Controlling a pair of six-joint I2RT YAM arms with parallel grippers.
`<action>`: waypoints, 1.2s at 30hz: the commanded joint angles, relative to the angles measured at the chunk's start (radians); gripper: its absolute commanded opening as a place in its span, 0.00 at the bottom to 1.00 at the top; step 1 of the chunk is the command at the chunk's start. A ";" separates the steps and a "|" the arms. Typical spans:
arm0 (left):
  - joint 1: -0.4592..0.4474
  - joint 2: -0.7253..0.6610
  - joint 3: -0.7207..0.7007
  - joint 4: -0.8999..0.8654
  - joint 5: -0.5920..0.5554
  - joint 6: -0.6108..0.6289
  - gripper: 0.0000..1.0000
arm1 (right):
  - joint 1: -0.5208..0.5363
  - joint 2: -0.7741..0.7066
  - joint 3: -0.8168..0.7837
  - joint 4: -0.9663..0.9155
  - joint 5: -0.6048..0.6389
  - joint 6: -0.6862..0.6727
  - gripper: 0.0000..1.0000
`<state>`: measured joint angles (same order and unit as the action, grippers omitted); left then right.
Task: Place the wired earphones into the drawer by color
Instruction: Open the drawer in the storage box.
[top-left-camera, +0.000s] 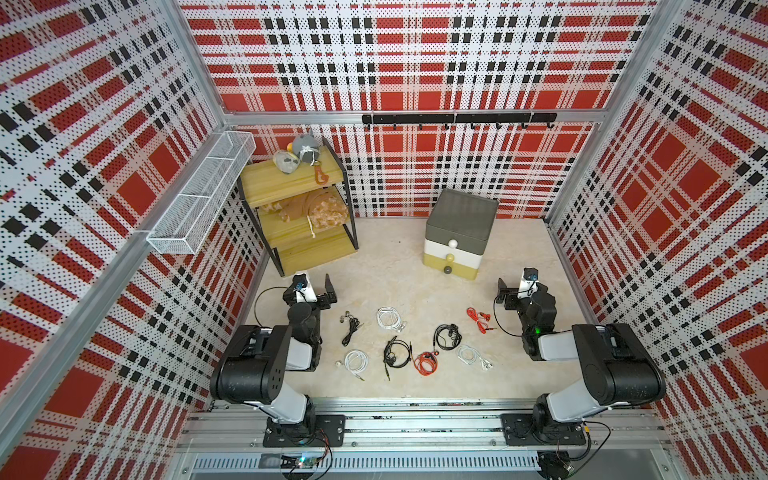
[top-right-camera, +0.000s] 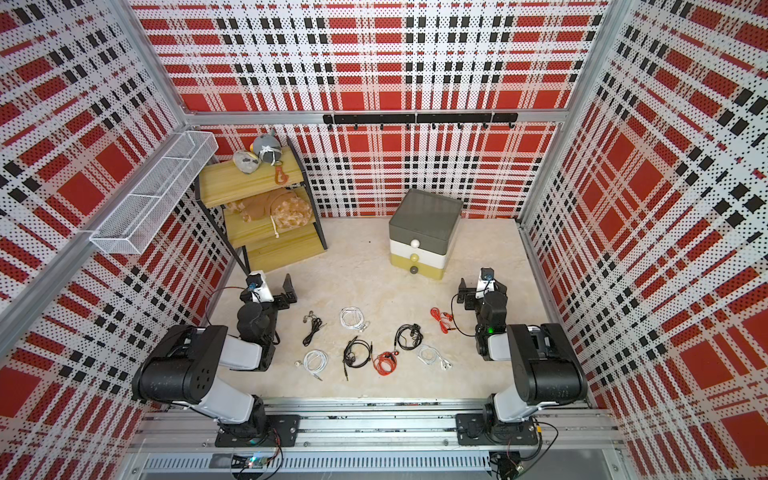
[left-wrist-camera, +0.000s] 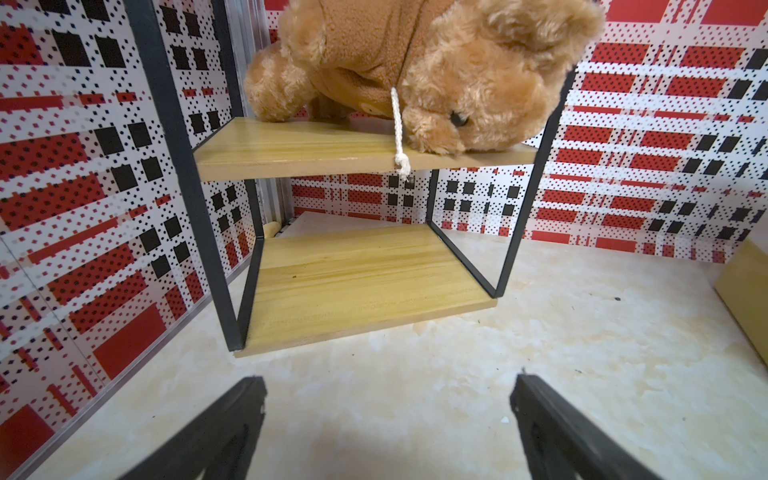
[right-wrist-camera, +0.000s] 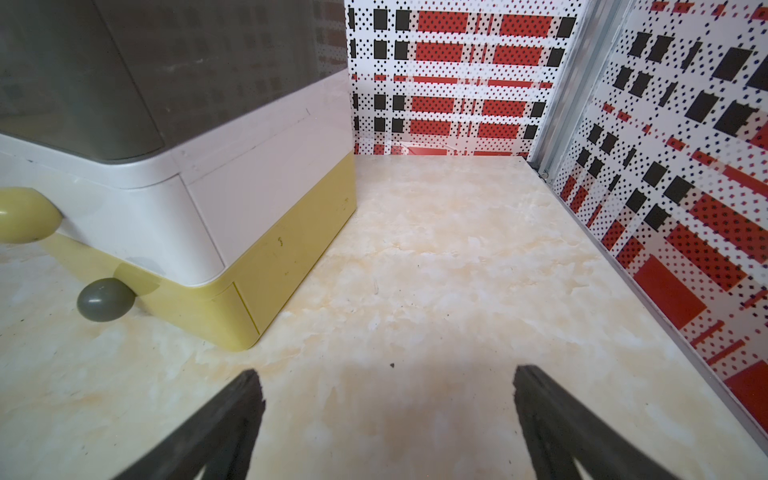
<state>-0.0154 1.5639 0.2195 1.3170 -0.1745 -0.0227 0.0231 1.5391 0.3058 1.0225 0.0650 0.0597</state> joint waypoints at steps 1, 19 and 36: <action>0.007 0.004 0.003 0.031 0.018 -0.006 0.99 | -0.005 0.003 0.015 0.015 -0.002 -0.004 1.00; -0.026 -0.167 0.031 -0.154 -0.133 -0.028 0.99 | -0.006 -0.122 0.274 -0.600 0.024 0.027 1.00; 0.048 -0.555 0.115 -0.607 0.140 -0.521 0.99 | -0.009 -0.420 0.221 -0.716 -0.093 0.260 1.00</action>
<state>0.0360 1.0115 0.2996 0.7921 -0.1982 -0.4580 0.0212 1.1419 0.5087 0.3717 0.0257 0.2726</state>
